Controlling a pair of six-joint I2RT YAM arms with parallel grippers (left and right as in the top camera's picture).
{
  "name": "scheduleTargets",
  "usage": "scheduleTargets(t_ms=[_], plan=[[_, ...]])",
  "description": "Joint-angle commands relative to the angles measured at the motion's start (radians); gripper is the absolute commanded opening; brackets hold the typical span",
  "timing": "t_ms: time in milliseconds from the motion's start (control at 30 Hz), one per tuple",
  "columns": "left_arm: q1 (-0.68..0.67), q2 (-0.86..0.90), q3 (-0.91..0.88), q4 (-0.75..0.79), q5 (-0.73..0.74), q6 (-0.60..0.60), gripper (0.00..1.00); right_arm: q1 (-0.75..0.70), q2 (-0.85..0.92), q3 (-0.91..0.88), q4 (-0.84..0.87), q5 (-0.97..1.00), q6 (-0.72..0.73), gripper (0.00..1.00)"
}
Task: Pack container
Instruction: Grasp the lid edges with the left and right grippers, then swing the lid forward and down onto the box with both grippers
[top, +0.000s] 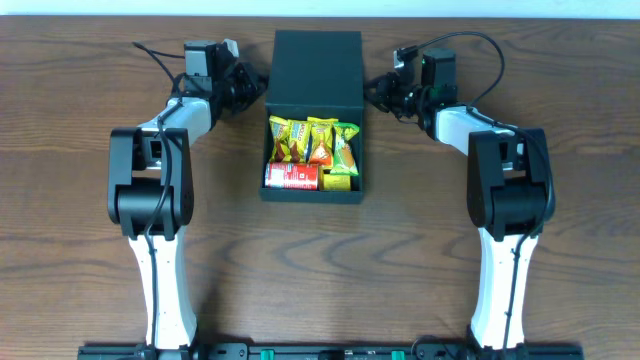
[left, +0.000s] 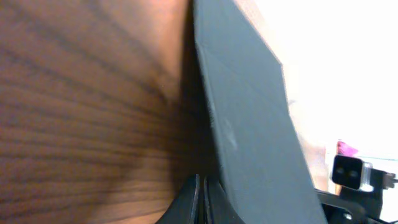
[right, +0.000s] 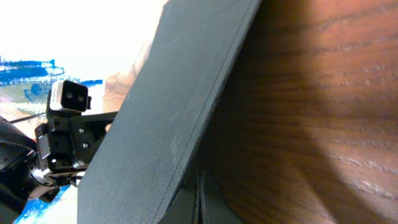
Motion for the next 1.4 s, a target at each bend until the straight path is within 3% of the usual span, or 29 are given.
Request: scheduleTargets(t_ms=[0,333,600,833,1000,1367], plan=[[0.018,0.002,0.016,0.031,0.06,-0.023,0.06,0.006,0.005,0.018,0.026,-0.011,0.005,0.02],[0.047,0.002,0.016,0.102,0.114,-0.029,0.06,-0.01,0.005,0.018,0.134,-0.043,0.042,0.02],[0.049,0.002,0.016,0.237,0.218,-0.056,0.06,-0.01,0.005,0.018,0.223,-0.157,0.042,0.02],[0.05,0.002,0.016,0.256,0.275,-0.056,0.06,-0.011,0.005,0.018,0.294,-0.267,0.042,0.02],[0.054,0.002,0.016,0.352,0.393,-0.061,0.06,-0.013,0.005,0.018,0.298,-0.303,0.041,0.02],[0.074,0.002,0.016,0.632,0.644,-0.233,0.06,-0.037,0.005,0.018,0.443,-0.477,0.084,0.02]])
